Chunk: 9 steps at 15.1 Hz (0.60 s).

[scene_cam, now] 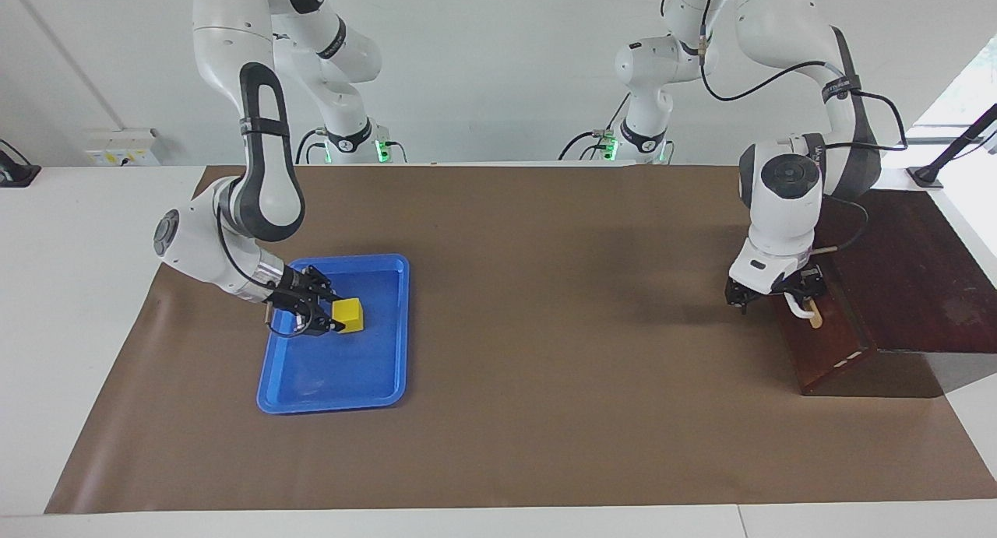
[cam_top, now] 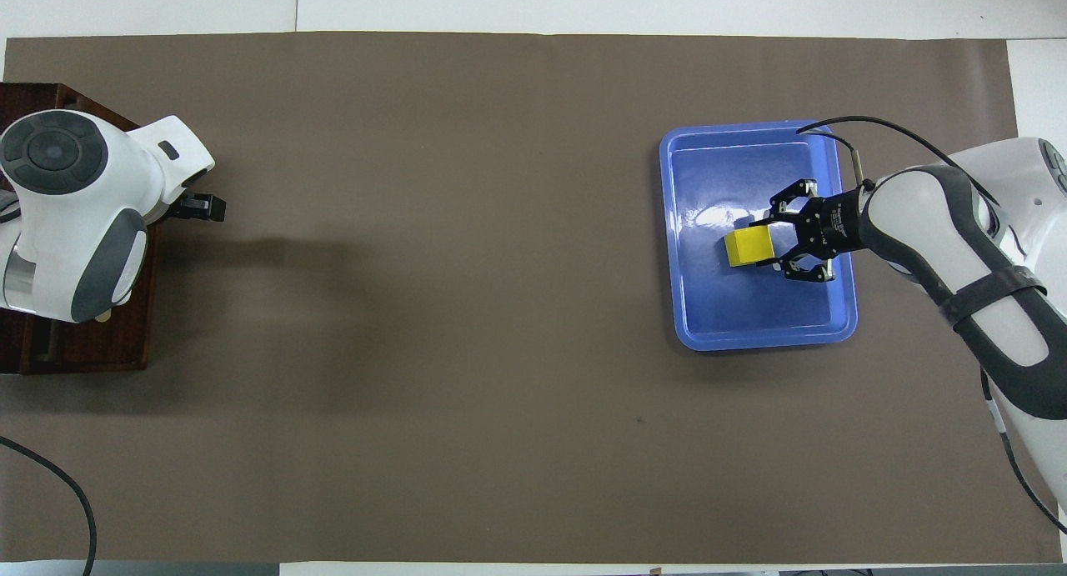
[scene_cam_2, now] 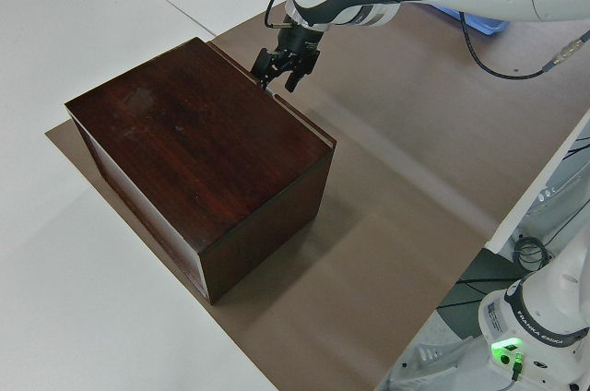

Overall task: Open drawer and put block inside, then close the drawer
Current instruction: 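Lift the block with the right gripper while the left gripper releases the drawer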

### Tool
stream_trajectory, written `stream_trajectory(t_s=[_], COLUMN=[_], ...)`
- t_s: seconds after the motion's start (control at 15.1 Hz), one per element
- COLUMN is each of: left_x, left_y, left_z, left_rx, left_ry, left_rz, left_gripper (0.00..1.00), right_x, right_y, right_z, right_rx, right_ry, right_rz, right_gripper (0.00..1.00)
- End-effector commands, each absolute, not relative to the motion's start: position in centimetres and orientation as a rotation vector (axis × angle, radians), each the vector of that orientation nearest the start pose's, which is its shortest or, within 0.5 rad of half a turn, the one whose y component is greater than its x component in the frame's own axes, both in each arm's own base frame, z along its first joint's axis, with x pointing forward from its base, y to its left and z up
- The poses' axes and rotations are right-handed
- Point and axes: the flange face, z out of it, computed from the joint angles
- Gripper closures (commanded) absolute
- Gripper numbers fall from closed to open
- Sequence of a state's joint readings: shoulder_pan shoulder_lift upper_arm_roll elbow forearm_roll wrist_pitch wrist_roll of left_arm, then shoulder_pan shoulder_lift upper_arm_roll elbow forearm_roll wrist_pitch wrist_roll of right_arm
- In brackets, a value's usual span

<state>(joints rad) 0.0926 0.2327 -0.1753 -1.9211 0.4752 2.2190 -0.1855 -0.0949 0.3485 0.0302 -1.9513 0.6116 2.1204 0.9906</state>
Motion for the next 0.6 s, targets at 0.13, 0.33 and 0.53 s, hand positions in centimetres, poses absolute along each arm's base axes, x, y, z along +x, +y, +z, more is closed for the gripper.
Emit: stream_trajectory(t_s=[0.13,0.33,0.53], left_x=[62.3,62.1,61.9], left_y=[-8.7,-11.6,-13.0], left_z=[37.2,37.5,37.6], left_rx=[-2.870,-2.935,-2.945], left_ry=[0.076,0.050,0.010], left_rz=[-0.231,-0.219,-0.239], left_gripper=[0.00,0.00,0.00], right_x=[61.9,63.9,65.1], right_y=[-1.1,-0.3,2.9], right_z=[33.2,36.3,39.5], right_rx=[-2.013,-1.981,-1.970], right_ry=[1.742,1.759,1.788], right_rz=[0.572,0.639,0.674], right_gripper=[1.00,1.00,1.00])
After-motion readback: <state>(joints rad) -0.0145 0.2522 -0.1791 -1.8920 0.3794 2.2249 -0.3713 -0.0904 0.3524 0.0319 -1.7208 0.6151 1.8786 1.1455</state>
